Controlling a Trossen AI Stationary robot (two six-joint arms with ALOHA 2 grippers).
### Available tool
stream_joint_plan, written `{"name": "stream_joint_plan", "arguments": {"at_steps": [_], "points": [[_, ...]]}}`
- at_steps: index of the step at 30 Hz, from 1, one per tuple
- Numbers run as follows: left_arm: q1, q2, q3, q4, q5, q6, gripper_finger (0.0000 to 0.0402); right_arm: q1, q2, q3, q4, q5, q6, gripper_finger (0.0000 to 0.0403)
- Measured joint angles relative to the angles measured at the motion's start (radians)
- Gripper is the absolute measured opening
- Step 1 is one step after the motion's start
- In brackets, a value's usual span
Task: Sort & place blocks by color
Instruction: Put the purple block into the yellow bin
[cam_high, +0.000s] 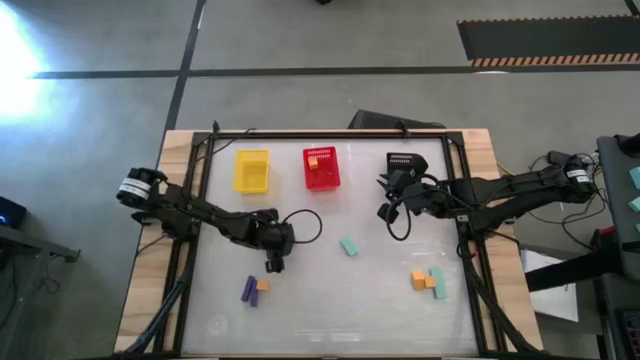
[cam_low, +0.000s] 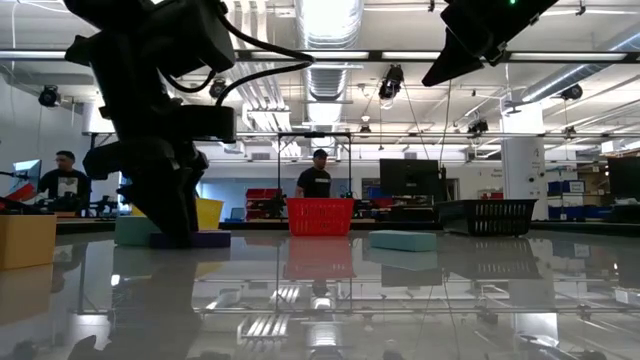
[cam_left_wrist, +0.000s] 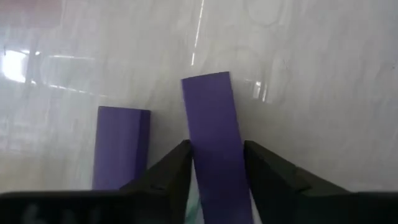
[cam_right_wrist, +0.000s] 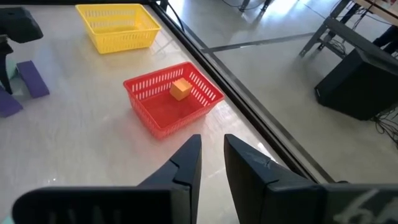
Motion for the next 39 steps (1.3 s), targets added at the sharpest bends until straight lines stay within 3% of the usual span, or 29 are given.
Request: {"name": "stream_joint_plan", "arguments": {"at_steps": [3, 11, 19, 24, 29, 35, 39], "points": [[0.0, -0.002, 0.0, -0.001, 0.001, 0.0, 0.0087, 0.0, 0.0, 0.0, 0.0, -0.001, -0.001, 0.0057], [0.0, -0.016, 0.029, -0.03, 0.01, 0.029, 0.0087, 0.0, 0.0, 0.0, -0.001, -0.001, -0.001, 0.0057], [0.061, -0.174, 0.113, -0.155, 0.029, 0.175, 0.0087, 0.0, 0.0, 0.0, -0.005, -0.001, 0.007, 0.0057], [0.221, -0.304, 0.11, -0.225, 0.007, 0.186, 0.0087, 0.0, 0.0, 0.0, -0.004, -0.002, 0.008, 0.0057], [0.433, -0.377, 0.086, -0.229, -0.118, 0.137, 0.0087, 0.0, 0.0, 0.0, -0.005, -0.006, 0.008, 0.0057], [0.687, -0.369, 0.05, -0.23, -0.156, -0.012, 0.0087, 0.002, 0.0, 0.0, -0.006, -0.006, 0.008, 0.0057], [0.757, -0.325, 0.041, -0.229, -0.111, -0.055, 0.0087, 0.002, 0.0, -0.001, -0.006, -0.006, 0.008, 0.0057]]}}
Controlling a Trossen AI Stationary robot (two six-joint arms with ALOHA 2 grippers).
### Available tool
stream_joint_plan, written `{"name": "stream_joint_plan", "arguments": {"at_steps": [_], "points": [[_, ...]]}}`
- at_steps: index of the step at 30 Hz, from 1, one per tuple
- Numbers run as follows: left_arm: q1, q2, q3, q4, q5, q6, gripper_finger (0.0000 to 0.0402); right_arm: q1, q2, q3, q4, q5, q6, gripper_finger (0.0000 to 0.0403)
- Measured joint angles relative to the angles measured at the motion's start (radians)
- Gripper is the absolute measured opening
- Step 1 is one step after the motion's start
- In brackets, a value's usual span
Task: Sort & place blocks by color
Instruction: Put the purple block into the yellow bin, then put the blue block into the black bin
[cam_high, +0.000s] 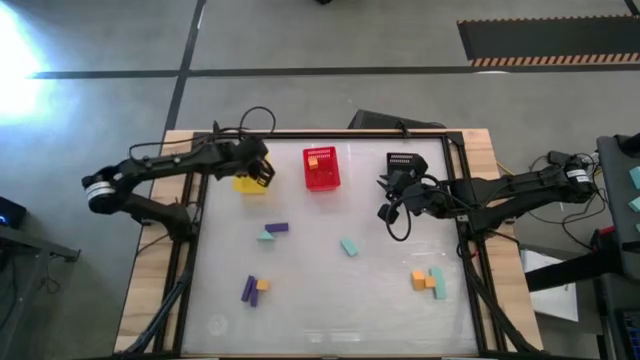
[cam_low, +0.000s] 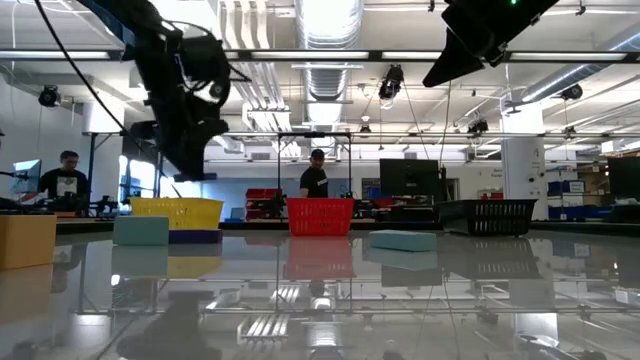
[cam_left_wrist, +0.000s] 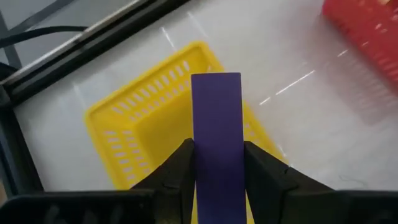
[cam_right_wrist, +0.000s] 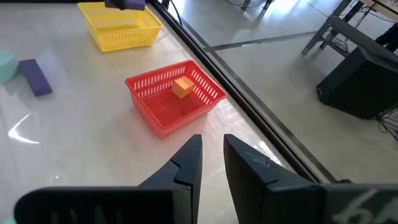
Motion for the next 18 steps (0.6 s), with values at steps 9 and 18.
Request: {"name": "stream_joint_plan", "arguments": {"at_steps": [9, 18], "points": [[0.013, 0.073, 0.001, 0.002, -0.014, 0.003, 0.0172, 0.0, 0.0, -0.001, -0.022, 0.0, 0.001, 0.0057], [-0.004, 0.046, 0.005, 0.002, -0.009, 0.008, 0.0189, 0.0, 0.0, -0.001, -0.024, 0.0, 0.011, 0.0057]]}}
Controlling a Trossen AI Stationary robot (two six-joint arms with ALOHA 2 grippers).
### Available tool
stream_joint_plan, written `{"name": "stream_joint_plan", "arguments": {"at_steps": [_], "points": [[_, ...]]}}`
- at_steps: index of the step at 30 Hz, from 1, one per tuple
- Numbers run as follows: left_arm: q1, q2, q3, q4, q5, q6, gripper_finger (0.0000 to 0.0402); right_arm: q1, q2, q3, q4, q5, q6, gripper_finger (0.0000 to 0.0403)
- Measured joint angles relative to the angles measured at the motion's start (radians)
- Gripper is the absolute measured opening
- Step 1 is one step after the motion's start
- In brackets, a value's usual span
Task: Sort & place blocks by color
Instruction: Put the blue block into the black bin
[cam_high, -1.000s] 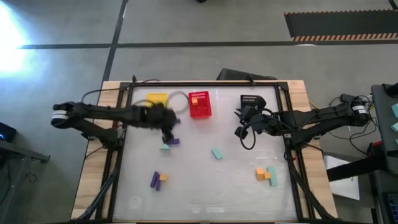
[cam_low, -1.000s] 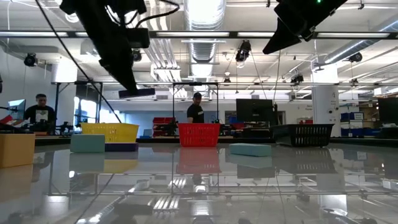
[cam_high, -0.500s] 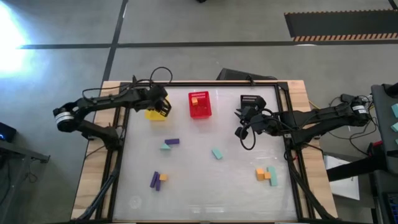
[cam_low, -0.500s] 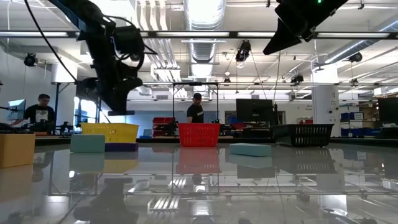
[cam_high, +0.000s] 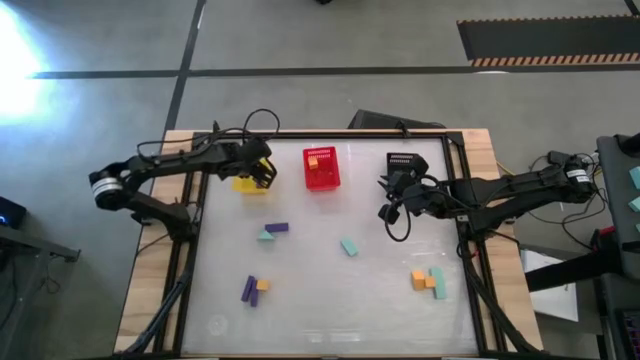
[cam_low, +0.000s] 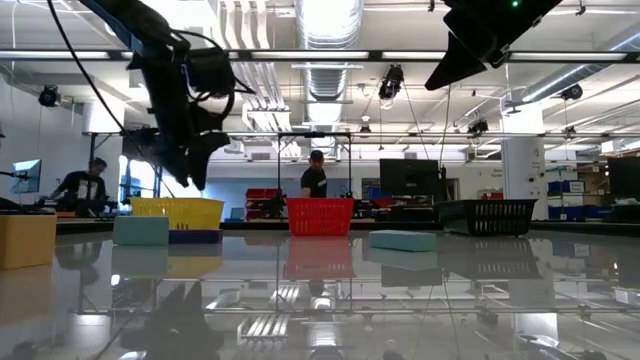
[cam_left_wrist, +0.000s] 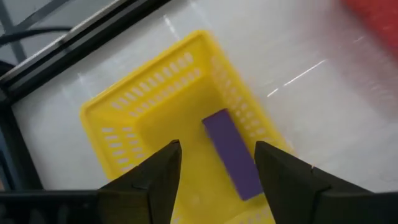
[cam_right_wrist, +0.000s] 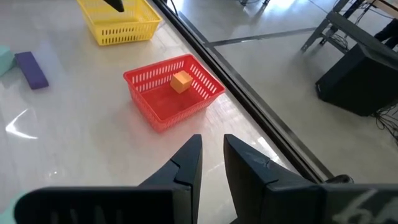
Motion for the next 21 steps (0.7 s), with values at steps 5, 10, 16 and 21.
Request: {"name": "stream_joint_plan", "arguments": {"at_steps": [5, 10, 16, 21], "points": [[-0.069, -0.067, 0.005, 0.002, 0.002, 0.0, 0.019, 0.0, 0.0, 0.0, 0.0, 0.0, 0.027, 0.0057], [-0.202, -0.143, 0.002, 0.055, 0.003, -0.028, 0.0191, 0.0, 0.007, 0.0, 0.002, -0.033, 0.097, 0.0057], [-0.398, -0.191, -0.005, 0.197, -0.008, 0.014, 0.0191, 0.017, 0.073, 0.0, 0.034, -0.15, 0.188, 0.0057], [-0.532, -0.204, -0.008, 0.263, -0.021, 0.09, 0.0191, 0.056, 0.176, 0.0, 0.116, -0.246, 0.234, 0.0057]]}}
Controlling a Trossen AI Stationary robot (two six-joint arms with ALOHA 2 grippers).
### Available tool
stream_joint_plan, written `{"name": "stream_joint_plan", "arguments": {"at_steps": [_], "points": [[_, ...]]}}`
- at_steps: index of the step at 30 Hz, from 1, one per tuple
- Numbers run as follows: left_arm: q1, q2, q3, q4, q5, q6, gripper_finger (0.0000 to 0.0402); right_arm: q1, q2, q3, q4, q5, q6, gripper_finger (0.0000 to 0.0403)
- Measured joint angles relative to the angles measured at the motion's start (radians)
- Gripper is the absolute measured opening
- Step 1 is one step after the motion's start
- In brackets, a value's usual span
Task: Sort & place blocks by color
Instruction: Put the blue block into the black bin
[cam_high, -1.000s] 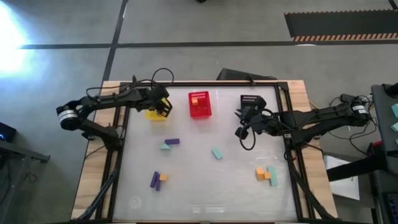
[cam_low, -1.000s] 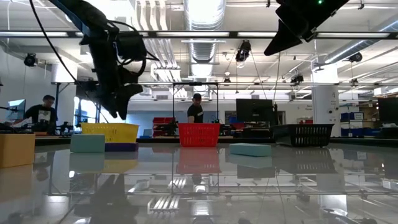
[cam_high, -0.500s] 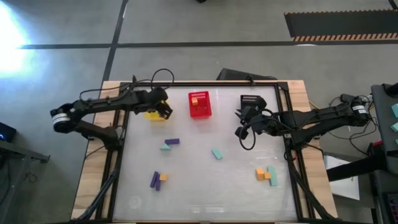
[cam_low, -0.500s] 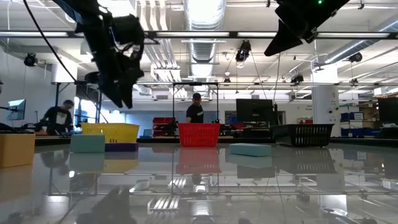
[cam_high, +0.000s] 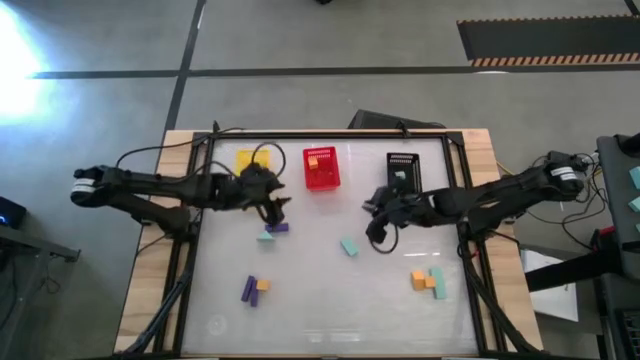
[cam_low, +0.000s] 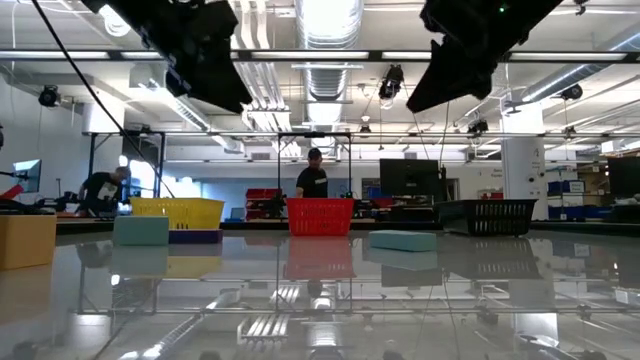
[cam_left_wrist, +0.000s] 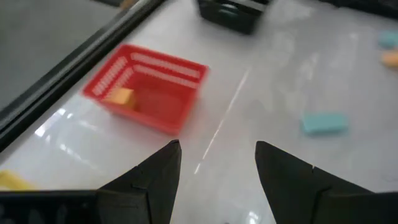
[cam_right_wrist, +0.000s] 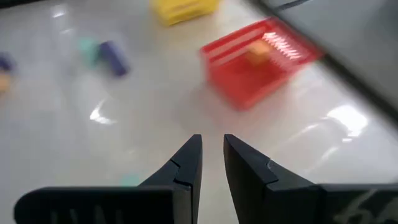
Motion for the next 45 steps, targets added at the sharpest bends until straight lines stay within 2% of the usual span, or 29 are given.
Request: {"name": "stream_joint_plan", "arguments": {"at_steps": [6, 13, 19, 25, 29, 34, 39, 45], "points": [[-0.092, 0.0, -0.002, 0.009, 0.0, 0.046, 0.0191, 0.048, 0.106, 0.01, 0.016, -0.119, 0.14, 0.0056], [-0.098, 0.0, -0.005, 0.009, -0.009, 0.079, 0.0191, 0.069, 0.183, 0.033, -0.041, -0.144, 0.414, 0.0049], [-0.098, 0.0, -0.006, 0.009, -0.098, 0.173, 0.0191, 0.071, 0.308, 0.198, -0.315, -0.138, 0.504, 0.0022], [-0.097, -0.001, -0.011, 0.008, -0.162, 0.205, 0.0191, 0.073, 0.43, 0.36, -0.43, -0.168, 0.505, 0.002], [-0.097, -0.002, -0.032, 0.005, -0.162, 0.227, 0.0191, 0.073, 0.491, 0.434, -0.456, -0.229, 0.524, 0.0054], [-0.098, -0.013, -0.044, -0.01, -0.162, 0.222, 0.0191, 0.075, 0.552, 0.471, -0.457, -0.293, 0.564, 0.0126], [-0.1, -0.022, -0.046, -0.02, -0.162, 0.22, 0.0191, 0.075, 0.603, 0.484, -0.455, -0.299, 0.59, 0.0192], [-0.101, -0.026, -0.046, -0.02, -0.161, 0.219, 0.0191, 0.075, 0.655, 0.484, -0.445, -0.295, 0.601, 0.0226]]}}
